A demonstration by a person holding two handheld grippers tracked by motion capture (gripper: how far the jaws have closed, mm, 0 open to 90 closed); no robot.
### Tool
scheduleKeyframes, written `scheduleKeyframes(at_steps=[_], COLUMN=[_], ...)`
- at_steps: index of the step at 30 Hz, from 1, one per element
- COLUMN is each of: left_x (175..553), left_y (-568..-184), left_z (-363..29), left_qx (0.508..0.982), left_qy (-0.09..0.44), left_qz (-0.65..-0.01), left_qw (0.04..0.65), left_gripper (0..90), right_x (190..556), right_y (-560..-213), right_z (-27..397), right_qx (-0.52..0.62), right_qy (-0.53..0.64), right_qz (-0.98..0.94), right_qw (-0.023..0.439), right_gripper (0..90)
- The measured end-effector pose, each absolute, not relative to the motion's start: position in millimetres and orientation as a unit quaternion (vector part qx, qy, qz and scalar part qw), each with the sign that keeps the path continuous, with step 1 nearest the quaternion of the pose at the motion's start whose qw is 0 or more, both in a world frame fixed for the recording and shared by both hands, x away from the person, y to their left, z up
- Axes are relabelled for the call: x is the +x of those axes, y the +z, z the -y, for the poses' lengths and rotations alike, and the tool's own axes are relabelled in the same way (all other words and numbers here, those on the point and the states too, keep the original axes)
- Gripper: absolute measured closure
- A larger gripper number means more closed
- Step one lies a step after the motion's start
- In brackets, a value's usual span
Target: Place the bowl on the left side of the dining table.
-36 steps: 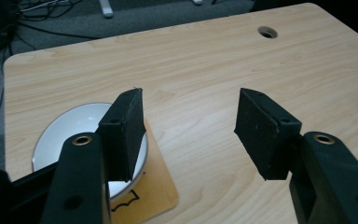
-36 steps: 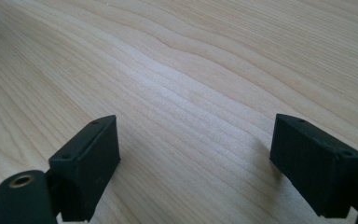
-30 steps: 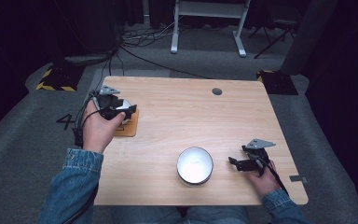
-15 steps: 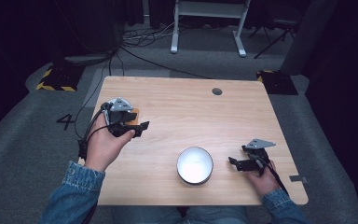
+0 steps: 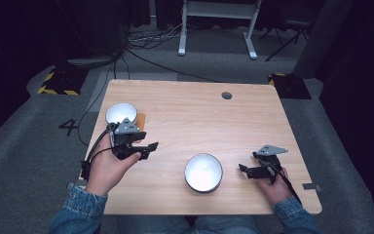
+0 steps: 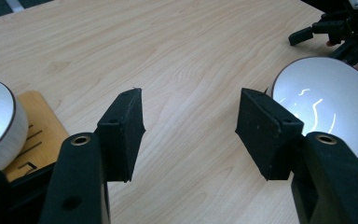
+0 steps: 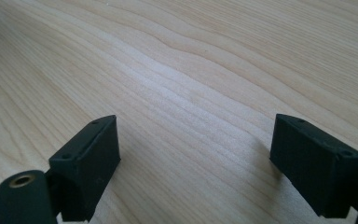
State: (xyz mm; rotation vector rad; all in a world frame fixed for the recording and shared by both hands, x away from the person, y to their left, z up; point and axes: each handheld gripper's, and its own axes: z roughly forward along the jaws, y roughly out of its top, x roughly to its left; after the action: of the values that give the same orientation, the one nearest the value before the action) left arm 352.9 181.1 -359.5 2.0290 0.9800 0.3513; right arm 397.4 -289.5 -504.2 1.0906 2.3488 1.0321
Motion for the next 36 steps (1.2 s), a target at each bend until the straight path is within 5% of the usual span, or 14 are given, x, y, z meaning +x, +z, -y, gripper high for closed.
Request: scheduleKeyframes(at_steps=[19,36], left_x=[318.3,320.6], left_y=[-395.0,-434.5], left_z=[-178.3,-172.5], left_qx=[0.802,0.823], left_qy=[0.117,0.074], left_qz=[-0.385,-0.398], left_qw=[0.441,0.399], left_gripper=[41.5,39.8], right_x=[397.4,397.6], right_y=[-504.2,-504.3], right_z=[289.5,290.4], right_qx=[0.385,0.38], right_qy=[0.364,0.364], right_qz=[-0.829,-0.832], right_qw=[0.176,0.177], right_gripper=[15.7,15.7])
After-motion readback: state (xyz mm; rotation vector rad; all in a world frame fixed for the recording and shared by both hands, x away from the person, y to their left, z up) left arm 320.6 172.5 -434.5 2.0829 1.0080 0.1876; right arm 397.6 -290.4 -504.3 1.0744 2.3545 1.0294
